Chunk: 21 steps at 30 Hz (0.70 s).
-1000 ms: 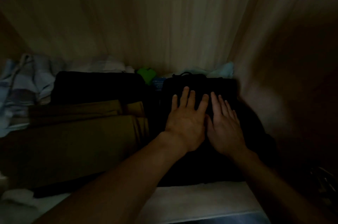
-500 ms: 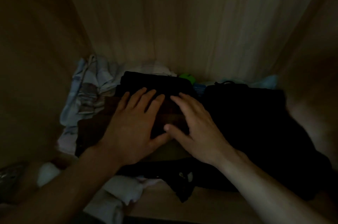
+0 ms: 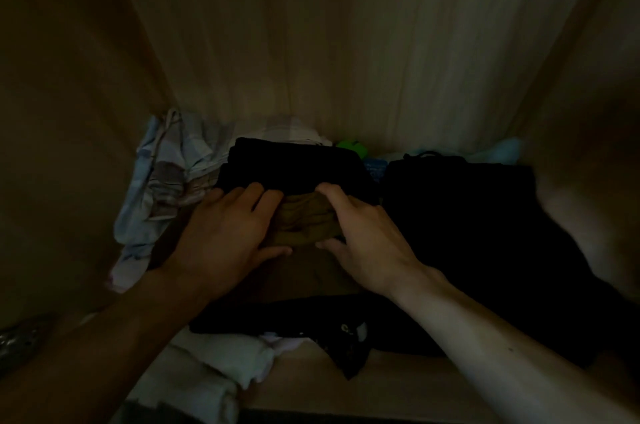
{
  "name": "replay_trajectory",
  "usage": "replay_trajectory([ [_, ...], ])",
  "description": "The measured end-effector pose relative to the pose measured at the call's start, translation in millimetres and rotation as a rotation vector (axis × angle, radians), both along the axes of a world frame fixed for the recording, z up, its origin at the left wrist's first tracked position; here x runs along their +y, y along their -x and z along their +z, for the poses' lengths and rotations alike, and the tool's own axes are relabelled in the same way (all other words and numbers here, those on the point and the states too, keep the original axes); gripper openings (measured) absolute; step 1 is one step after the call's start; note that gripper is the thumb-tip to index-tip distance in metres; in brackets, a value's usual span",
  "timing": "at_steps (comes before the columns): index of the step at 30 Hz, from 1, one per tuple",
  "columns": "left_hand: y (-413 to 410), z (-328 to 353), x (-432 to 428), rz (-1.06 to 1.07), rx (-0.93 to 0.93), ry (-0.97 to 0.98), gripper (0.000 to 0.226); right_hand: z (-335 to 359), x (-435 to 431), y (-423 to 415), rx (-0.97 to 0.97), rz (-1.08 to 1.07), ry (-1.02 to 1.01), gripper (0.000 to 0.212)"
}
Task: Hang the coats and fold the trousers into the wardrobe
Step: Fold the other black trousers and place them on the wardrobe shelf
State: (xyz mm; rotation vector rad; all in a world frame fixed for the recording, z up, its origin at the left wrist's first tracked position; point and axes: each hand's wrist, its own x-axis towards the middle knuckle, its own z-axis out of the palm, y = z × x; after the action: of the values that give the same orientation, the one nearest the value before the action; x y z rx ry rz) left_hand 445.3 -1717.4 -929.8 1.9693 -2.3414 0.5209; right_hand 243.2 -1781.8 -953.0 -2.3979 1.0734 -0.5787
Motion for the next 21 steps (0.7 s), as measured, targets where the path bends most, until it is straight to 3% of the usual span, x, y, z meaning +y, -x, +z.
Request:
replay_trajectory([
  [4,35.4,25.5,-9.7,-0.093,0.015,0.112,0.071,27.7,0.8,44.2,-0.106,-0.072,0.002,0.068],
  [11,144.7,28.8,-75.6,-0.162,0.133,-0.109,0.08,44.7,-28.4,156.8,-0.006,-0.262,-0.024,0.068],
  [17,212.6,-10.9,-124.1,-0.231,0.156,-0.064,0.08,14.6,-49.6,216.6,0.004,-0.474,-0.246,0.075],
  [21,216.5,-45.8,-119.6,-0.198,0.244,0.05,0.078,-3.4,-41.7,214.2,0.243,-0.648,-0.022,0.082],
])
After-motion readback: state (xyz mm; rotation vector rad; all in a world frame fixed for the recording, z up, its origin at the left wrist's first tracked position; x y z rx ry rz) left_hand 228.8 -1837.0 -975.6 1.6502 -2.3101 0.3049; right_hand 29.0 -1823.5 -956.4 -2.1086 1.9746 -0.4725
